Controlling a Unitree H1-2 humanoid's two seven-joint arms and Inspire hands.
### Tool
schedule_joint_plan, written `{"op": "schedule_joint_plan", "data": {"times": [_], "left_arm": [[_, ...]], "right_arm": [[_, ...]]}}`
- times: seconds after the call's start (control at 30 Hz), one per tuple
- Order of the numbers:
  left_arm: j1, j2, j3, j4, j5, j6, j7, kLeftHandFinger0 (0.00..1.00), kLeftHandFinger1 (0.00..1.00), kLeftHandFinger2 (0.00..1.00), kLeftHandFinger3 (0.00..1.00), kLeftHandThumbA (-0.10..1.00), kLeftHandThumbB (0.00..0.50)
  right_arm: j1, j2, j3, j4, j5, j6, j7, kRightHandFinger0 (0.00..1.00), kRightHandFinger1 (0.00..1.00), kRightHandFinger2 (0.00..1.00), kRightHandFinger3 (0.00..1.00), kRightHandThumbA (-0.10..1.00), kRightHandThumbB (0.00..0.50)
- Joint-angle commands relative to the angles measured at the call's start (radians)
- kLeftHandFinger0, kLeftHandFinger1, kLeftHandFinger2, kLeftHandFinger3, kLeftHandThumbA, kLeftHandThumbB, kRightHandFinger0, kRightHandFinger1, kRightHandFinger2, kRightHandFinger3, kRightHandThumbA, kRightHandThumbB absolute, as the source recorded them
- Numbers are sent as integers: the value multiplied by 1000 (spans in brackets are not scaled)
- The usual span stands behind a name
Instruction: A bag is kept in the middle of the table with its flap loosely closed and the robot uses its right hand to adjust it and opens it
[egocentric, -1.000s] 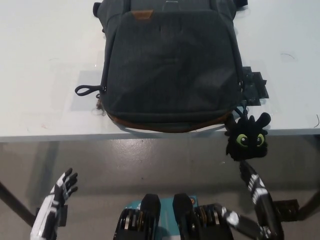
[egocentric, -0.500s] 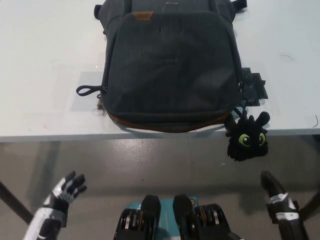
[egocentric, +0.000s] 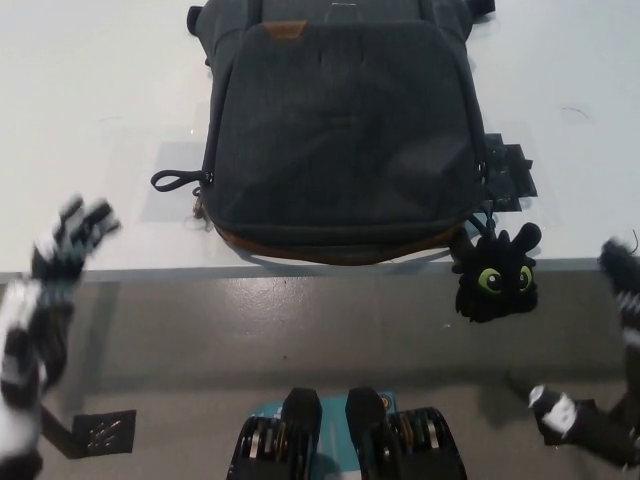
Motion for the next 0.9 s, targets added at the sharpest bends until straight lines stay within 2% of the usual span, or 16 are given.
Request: {"op": "schedule_joint_plan", "data": {"times": [0.0,0.1,0.13,0.2,0.27,0.3,0.33,0.4,0.53,0.57,0.6,0.7,0.73,0.8,0.83,0.87], "left_arm": [[-87,28,24,42,78,58,57,1000,1000,1000,1000,1000,500],[-132,32,21,23,125,142,72,1000,1000,1000,1000,1000,500],[-160,36,11,14,113,169,63,1000,1000,1000,1000,1000,473],[-194,31,5,-4,121,222,69,1000,1000,1000,1000,1000,376],[-214,23,2,-16,131,271,78,1000,1000,1000,1000,1000,351],[-241,23,-4,-15,133,332,81,1000,1000,1000,1000,1000,308],[-251,24,-6,-11,138,350,80,1000,1000,1000,1000,1000,304],[-260,22,-13,-3,153,374,79,1000,1000,1000,1000,1000,245],[-305,25,-28,48,189,446,80,1000,1000,1000,1000,1000,250],[-316,25,-30,69,189,451,79,1000,1000,1000,1000,1000,259],[-335,28,-38,108,191,448,71,1000,1000,1000,1000,1000,223],[-356,28,-51,170,194,439,63,1000,1000,1000,1000,1000,228],[-366,27,-57,191,198,438,63,1000,1000,1000,1000,1000,238],[-364,24,-62,207,179,440,51,1000,1000,1000,1000,1000,220],[-365,24,-68,217,179,445,45,1000,1000,1000,1000,1000,215],[-365,22,-80,221,205,468,55,1000,1000,1000,1000,1000,267]], "right_arm": [[-65,-17,-37,-25,56,57,-10,1000,1000,1000,1000,1000,458],[-116,-23,-53,-1,64,86,-6,1000,1000,1000,1000,1000,472],[-148,-36,-61,17,72,100,0,1000,1000,1000,1000,1000,471],[-187,-48,-74,36,70,131,2,1000,1000,1000,1000,1000,493],[-214,-57,-83,50,66,152,2,1000,1000,1000,1000,1000,495],[-251,-59,-89,51,91,193,1,1000,1000,1000,1000,1000,486],[-265,-61,-93,55,96,202,1,1000,1000,1000,1000,1000,484],[-290,-76,-98,58,106,216,8,1000,1000,1000,1000,1000,430],[-377,-100,-115,24,122,367,12,1000,1000,1000,1000,1000,414],[-398,-104,-115,24,125,387,13,1000,1000,1000,1000,1000,396],[-440,-103,-116,27,125,405,8,1000,1000,1000,1000,1000,324],[-499,-108,-110,47,140,439,18,1000,1000,1000,1000,1000,276],[-524,-112,-110,63,145,455,22,1000,1000,1000,1000,1000,282],[-562,-111,-107,100,158,467,29,1000,1000,1000,1000,1000,290],[-588,-112,-105,125,152,475,30,1000,1000,1000,1000,1000,243],[-628,-114,-102,173,169,476,42,1000,1000,1000,1000,1000,292]]}}
